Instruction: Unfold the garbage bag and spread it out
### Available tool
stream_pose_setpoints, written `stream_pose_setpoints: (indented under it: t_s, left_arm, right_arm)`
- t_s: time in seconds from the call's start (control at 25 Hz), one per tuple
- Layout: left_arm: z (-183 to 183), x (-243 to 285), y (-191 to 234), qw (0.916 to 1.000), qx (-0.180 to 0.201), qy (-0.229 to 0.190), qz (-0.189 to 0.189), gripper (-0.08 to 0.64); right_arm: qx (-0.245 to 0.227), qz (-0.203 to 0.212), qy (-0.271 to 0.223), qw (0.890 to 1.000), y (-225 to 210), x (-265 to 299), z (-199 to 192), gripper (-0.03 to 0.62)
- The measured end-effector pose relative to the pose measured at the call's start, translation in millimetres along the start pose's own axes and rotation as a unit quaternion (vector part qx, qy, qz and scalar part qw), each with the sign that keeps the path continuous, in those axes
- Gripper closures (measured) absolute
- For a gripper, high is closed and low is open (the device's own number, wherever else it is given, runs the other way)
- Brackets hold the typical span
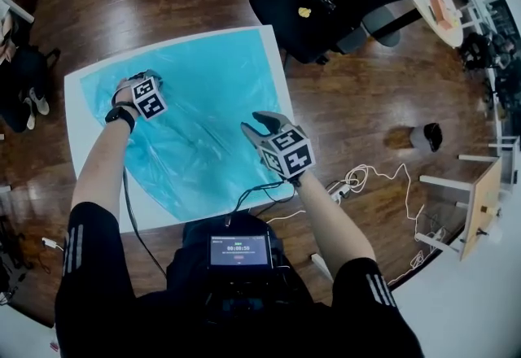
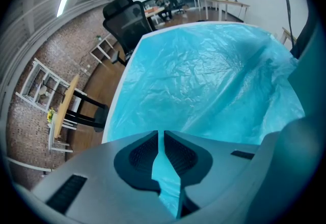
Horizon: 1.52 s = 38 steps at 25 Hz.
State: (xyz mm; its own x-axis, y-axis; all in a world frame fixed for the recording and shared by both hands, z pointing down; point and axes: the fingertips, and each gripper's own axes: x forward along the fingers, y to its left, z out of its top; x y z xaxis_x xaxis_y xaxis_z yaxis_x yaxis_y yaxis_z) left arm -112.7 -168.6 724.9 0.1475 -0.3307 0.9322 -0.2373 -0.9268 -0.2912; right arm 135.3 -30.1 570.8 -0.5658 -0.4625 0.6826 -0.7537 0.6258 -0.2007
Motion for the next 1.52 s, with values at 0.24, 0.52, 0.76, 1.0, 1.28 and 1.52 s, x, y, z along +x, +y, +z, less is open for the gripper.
stream_pose_setpoints:
  t_s: [0.24,0.52,0.76,1.0,1.28,1.52]
  left_arm:
    - [0,0,0,1.0,-0.004,-0.004,0.002,0.534]
    - [1,1,0,0.9999,-0.004,-0.013,0.006,0.532]
    - [-1,-6,6,0.9992,0.008,-0.024,0.03,0.477]
    - [-4,-77,29,0.9883,-0.087,-0.097,0.079,0.477]
    - [-94,-167,2,0.9526,-0.257,-0.108,0.123,0.477]
    - [-169,-206,-57,0.934,-0.324,-0.065,0.136,0.477]
  right_arm:
    - [-0.055,0.003,0.064,0.996,-21,73,-15,0.407]
    - [-0.025,-0.019,0.15,0.988,-47,104,-65,0.408]
    - [-0.031,-0.017,0.179,0.983,-47,111,-86,0.411]
    - [-0.052,-0.018,0.182,0.982,-47,110,-78,0.414]
    - [-0.058,-0.015,0.191,0.98,-47,110,-79,0.414]
    - [-0.064,-0.018,0.204,0.977,-50,109,-84,0.414]
